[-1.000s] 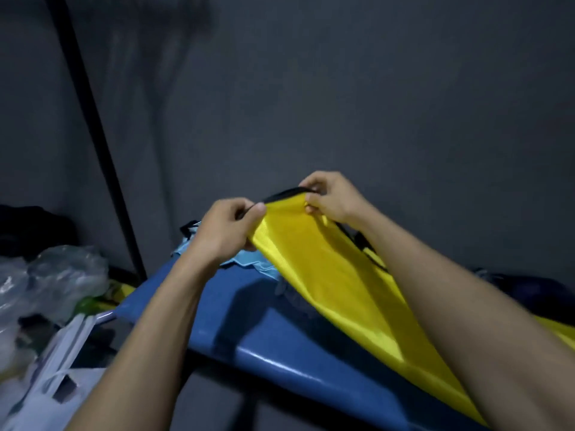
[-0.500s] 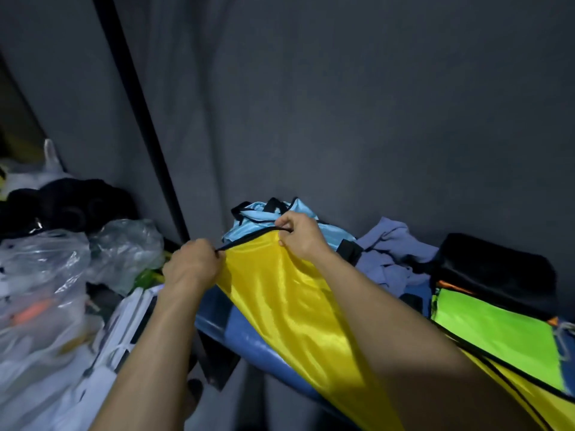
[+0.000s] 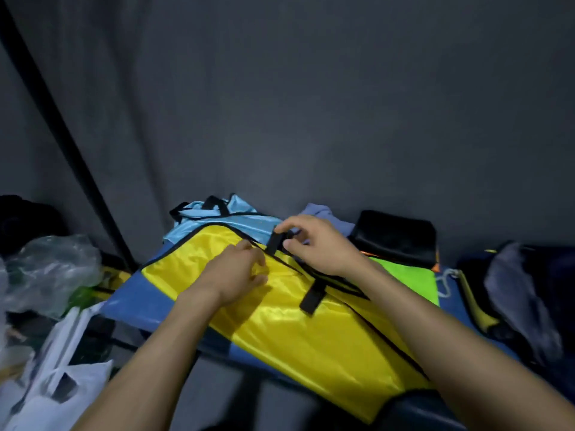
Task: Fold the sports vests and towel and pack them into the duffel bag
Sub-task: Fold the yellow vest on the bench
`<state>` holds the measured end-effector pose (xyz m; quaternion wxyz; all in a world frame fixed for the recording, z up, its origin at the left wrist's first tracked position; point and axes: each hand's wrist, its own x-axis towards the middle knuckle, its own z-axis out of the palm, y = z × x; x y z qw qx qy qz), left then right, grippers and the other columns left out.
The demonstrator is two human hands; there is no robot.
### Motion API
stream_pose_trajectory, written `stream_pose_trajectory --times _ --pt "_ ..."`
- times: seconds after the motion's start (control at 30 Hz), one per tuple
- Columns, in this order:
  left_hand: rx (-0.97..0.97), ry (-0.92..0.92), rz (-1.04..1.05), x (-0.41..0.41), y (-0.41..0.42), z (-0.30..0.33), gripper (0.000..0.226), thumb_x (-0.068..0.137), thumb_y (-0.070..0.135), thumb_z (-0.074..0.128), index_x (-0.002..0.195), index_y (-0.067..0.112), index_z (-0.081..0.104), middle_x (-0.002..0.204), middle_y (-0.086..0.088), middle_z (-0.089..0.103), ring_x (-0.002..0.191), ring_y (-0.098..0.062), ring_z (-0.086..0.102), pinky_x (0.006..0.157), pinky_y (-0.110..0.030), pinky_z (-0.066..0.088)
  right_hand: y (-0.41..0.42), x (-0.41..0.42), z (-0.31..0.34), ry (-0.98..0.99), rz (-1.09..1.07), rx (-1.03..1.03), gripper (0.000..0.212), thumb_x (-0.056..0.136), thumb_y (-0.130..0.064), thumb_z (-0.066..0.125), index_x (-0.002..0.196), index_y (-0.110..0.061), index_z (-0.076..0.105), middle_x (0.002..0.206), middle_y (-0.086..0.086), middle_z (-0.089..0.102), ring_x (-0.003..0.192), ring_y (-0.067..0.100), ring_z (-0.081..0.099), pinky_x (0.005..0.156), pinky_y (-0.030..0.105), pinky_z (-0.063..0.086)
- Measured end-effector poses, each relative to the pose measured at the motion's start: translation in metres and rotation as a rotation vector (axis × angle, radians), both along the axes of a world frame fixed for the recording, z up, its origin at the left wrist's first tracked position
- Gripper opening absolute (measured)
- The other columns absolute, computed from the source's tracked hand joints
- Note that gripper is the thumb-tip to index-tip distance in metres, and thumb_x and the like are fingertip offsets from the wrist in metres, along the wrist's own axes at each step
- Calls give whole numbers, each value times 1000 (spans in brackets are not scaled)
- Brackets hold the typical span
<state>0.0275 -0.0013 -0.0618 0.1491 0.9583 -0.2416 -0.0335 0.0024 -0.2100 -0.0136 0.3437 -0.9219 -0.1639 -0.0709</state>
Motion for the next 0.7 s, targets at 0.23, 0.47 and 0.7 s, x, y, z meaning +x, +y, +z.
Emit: stream_pose_trajectory --times 0.23,0.47,0.7 --pt "-68 11 -524 -84 -102 11 21 89 35 74 105 31 61 99 15 60 89 -9 55 76 -33 49 -160 -126 -7 -75 -367 -51 16 93 -6 68 99 -20 74 95 -10 74 82 -1 65 72 9 44" --pt "-43 -218 -699 -123 -172 -14 57 85 47 75 133 35 45 128 10 43 117 -14 41 93 -32 45 -214 -193 -45 91 -630 -84 12 93 -10 65 97 -18 73 87 -7 72 80 6 65 72 22 46" --pt "33 -372 -815 -148 -219 -28 69 79 74 59 133 34 44 139 7 40 130 -21 34 106 -41 35 -226 -201 -73 408 -825 44 44 94 -42 66 67 -9 56 63 11 71 62 31 71 67 44 62"
